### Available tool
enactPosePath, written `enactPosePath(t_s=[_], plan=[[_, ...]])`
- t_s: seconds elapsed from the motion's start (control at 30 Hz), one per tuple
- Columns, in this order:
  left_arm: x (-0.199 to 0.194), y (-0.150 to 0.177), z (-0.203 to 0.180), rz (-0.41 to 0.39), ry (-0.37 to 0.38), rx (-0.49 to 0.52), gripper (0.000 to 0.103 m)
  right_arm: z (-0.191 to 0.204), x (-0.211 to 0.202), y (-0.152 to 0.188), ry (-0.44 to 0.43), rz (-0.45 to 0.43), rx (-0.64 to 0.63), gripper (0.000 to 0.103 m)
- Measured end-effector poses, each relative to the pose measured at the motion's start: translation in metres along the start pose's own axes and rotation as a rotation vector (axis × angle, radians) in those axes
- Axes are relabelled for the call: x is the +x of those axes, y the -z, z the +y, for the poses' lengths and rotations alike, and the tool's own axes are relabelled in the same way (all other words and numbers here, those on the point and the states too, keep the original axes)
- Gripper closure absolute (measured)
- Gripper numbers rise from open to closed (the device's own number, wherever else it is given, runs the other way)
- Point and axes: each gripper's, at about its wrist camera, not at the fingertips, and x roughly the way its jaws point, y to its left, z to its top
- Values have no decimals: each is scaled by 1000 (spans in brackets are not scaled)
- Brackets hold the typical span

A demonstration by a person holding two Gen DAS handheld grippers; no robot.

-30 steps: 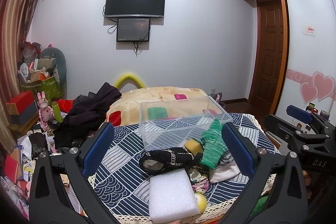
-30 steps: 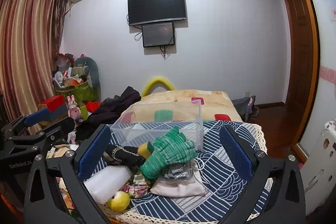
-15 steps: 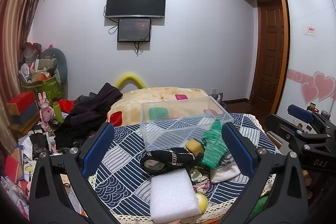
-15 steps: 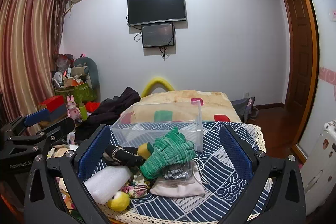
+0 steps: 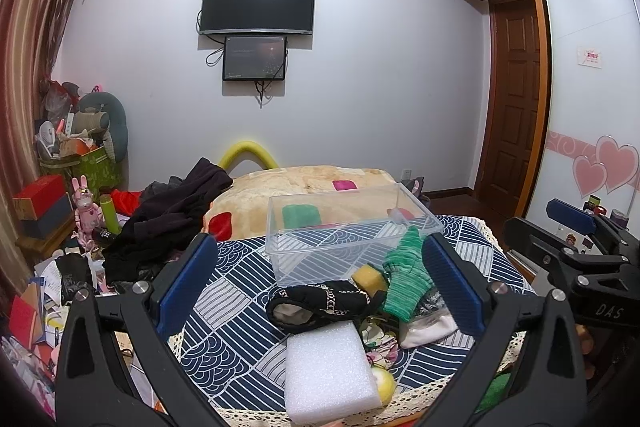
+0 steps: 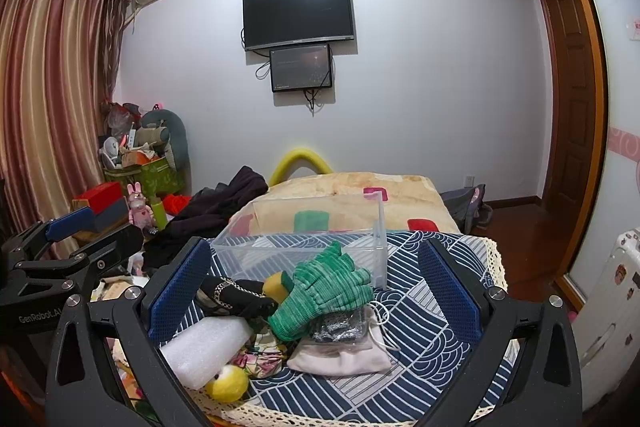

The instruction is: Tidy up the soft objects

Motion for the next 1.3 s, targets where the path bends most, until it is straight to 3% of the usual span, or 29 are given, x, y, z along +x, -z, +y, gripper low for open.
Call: enactPosePath(t_s=[0.43, 0.73, 0.83, 0.93, 1.3], plan=[[3, 1, -3, 8, 5, 6, 0, 0, 0, 0, 0, 2, 1, 0], [17, 7, 8, 58, 43, -38, 1, -3, 7, 6, 11, 15, -5, 0], [26, 12, 12, 101, 44, -53, 16, -4, 11, 9, 14, 29, -6, 2], [40, 19, 17, 169, 58, -74, 20, -7, 17, 14, 13, 53, 4, 10], [78, 69, 20, 429, 156, -123, 22, -11, 48, 55, -60, 268, 28, 26]])
